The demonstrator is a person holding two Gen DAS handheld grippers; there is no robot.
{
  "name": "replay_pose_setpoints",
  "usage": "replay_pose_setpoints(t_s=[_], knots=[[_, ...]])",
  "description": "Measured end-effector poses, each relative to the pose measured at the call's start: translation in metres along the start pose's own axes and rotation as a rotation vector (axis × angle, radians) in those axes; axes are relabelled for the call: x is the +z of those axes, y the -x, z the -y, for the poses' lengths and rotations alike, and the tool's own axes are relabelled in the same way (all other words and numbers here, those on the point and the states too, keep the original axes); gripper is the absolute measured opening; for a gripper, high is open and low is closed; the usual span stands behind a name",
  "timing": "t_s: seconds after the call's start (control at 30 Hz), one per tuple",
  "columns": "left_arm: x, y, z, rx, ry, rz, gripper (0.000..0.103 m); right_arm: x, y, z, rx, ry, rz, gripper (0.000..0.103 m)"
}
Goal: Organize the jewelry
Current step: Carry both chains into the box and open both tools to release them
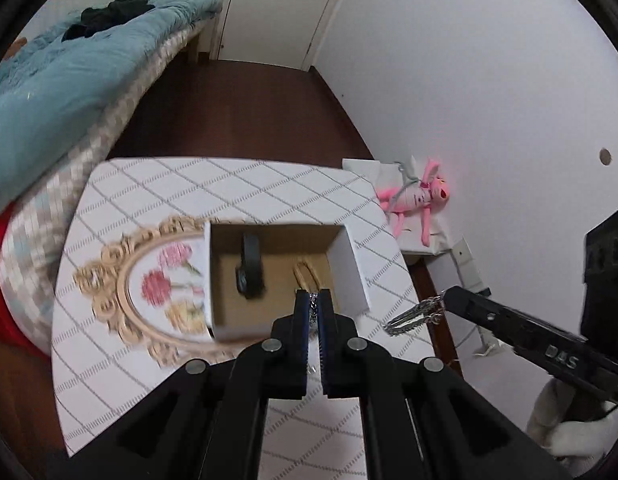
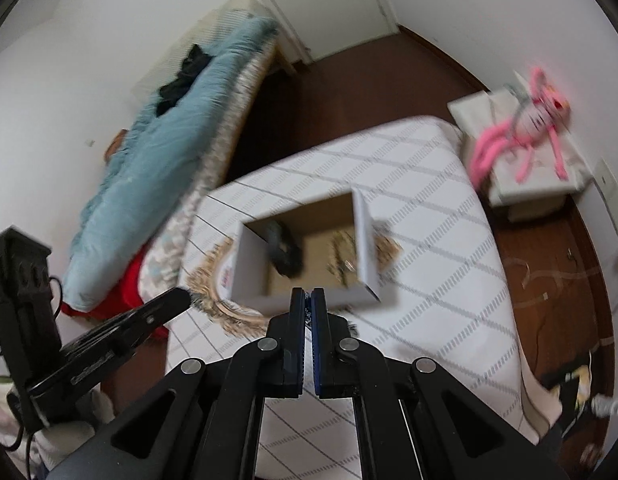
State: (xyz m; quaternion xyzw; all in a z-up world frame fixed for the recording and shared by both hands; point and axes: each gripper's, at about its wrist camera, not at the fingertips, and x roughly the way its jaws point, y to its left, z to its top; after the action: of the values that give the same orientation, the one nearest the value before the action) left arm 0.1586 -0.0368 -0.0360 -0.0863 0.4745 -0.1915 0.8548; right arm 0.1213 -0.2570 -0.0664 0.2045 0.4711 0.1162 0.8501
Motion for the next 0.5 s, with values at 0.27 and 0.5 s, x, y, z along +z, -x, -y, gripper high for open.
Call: replay_pose_setpoints(t_s=[0.27, 0.5], knots=[[0.028, -0.047, -0.025, 0.065, 0.012, -0.096, 0.003, 0.051, -0.043, -0.036, 0.001, 0.086, -0.045, 0.003], [0.032, -0.073, -0.052, 0.191, 0.087, -0.177, 0.008, 0.071, -0.113, -0.037, -0.017, 0.085, -0.186, 0.004]])
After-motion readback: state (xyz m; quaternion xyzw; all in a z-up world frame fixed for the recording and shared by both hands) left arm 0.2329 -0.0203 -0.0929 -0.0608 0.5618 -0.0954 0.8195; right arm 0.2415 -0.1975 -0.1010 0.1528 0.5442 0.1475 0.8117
